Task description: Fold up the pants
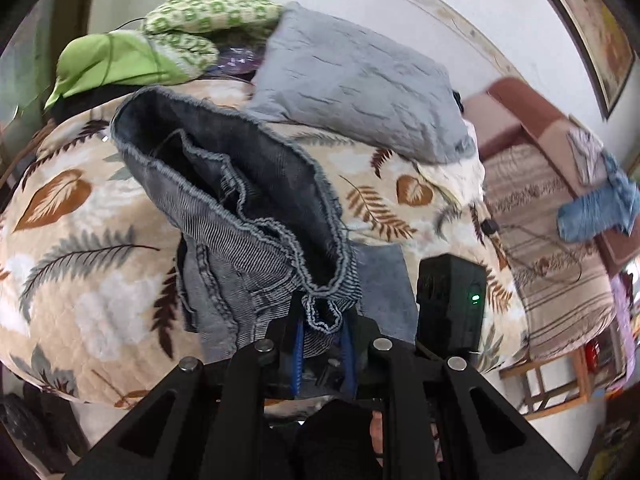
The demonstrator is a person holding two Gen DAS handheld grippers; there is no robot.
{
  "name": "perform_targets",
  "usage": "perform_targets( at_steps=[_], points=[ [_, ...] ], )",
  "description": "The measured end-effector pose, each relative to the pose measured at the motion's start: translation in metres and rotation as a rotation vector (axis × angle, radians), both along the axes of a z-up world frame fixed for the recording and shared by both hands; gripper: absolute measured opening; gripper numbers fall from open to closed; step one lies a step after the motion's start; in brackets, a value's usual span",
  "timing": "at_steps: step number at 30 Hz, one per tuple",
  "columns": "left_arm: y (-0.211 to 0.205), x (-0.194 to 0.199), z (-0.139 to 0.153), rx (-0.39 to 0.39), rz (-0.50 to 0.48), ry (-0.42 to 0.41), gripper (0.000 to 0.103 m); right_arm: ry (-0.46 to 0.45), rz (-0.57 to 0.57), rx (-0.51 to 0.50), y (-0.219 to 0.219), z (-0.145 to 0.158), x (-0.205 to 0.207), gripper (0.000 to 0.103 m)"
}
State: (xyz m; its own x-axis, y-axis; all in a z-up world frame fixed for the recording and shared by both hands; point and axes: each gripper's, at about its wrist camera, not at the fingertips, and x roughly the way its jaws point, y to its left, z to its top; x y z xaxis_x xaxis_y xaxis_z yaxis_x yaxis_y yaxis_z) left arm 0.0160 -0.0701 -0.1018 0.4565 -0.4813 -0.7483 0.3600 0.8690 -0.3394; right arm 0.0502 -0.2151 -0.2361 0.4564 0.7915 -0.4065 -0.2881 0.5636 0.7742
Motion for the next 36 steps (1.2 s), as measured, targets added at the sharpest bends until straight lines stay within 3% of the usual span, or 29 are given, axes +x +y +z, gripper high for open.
perform_targets(
  at_steps=[7, 12, 16, 20, 25, 27, 28, 29, 32, 36],
  points=[
    [-0.044, -0.001, 0.002, 0.006, -0.067, 0.015, 0.016, -0.058, -0.009, 0.122, -0.040, 0.000, -0.015, 0.039],
    [-0.093, -0.004, -0.007, 0.003, -0.173, 0.054, 0.016, -0.094, -0.078, 0.081, -0.080, 0.006, -0.042, 0.039],
    [-0.139, -0.004, -0.035, 0.016, -0.270, 0.130, 0.016, -0.044, -0.168, 0.046, -0.118, -0.008, -0.063, 0.039],
    [-0.167, -0.011, -0.075, 0.070, -0.340, 0.222, 0.016, 0.059, -0.226, 0.057, -0.144, -0.043, -0.084, 0.039],
    [-0.144, -0.012, -0.077, 0.047, -0.356, 0.291, 0.017, 0.119, -0.202, 0.062, -0.150, -0.061, -0.100, 0.039],
    [-0.131, -0.013, -0.065, 0.034, -0.356, 0.265, 0.017, 0.118, -0.204, 0.061, -0.156, -0.059, -0.105, 0.039],
    [-0.120, -0.014, -0.055, 0.024, -0.352, 0.231, 0.019, 0.116, -0.211, 0.071, -0.161, -0.058, -0.108, 0.042],
    [-0.112, -0.015, -0.047, 0.014, -0.343, 0.204, 0.021, 0.115, -0.227, 0.088, -0.168, -0.056, -0.111, 0.053],
    [-0.091, -0.008, -0.032, 0.010, -0.298, 0.130, 0.041, 0.094, -0.296, 0.178, -0.191, -0.049, -0.121, 0.065],
    [-0.059, 0.016, -0.031, 0.056, -0.173, 0.071, 0.043, 0.127, -0.328, 0.289, -0.211, -0.048, -0.115, 0.073]
  ],
)
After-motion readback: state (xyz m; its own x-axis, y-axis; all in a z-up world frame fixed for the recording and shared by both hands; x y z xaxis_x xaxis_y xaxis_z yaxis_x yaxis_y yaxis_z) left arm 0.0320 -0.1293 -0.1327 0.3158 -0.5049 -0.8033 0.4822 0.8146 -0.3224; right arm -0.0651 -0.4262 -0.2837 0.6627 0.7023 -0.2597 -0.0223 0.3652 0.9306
